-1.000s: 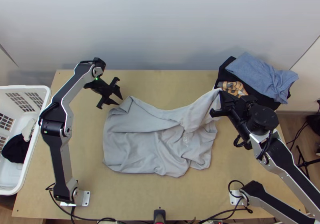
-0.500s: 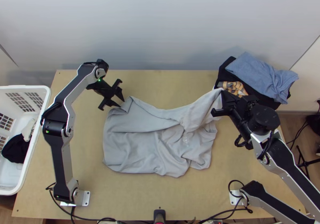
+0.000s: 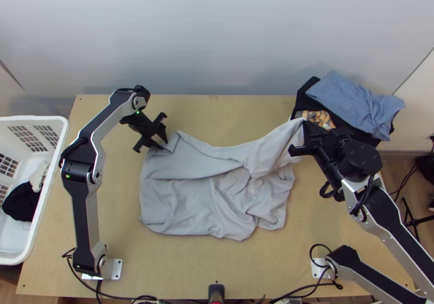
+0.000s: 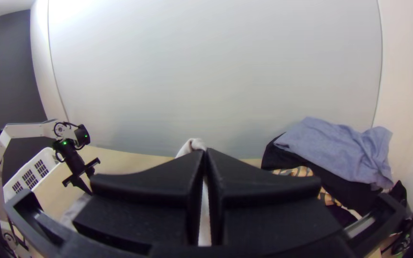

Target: Fold the t-shirt

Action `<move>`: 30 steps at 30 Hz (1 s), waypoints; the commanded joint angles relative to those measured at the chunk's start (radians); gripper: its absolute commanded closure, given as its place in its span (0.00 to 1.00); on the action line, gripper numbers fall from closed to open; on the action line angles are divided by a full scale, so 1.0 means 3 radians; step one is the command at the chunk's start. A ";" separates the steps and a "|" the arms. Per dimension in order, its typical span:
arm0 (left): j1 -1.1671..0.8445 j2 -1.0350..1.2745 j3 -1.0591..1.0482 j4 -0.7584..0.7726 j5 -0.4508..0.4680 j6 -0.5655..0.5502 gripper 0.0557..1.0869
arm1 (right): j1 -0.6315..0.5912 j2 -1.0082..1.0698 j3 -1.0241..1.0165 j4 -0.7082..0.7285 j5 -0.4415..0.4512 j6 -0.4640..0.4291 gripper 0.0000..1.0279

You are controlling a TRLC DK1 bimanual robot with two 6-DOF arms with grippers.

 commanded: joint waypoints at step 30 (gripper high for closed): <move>0.1070 -0.1639 -0.0014 0.0653 -0.0296 0.1995 0.97 | -0.0998 0.1789 0.2251 -0.2762 0.0097 0.0439 0.97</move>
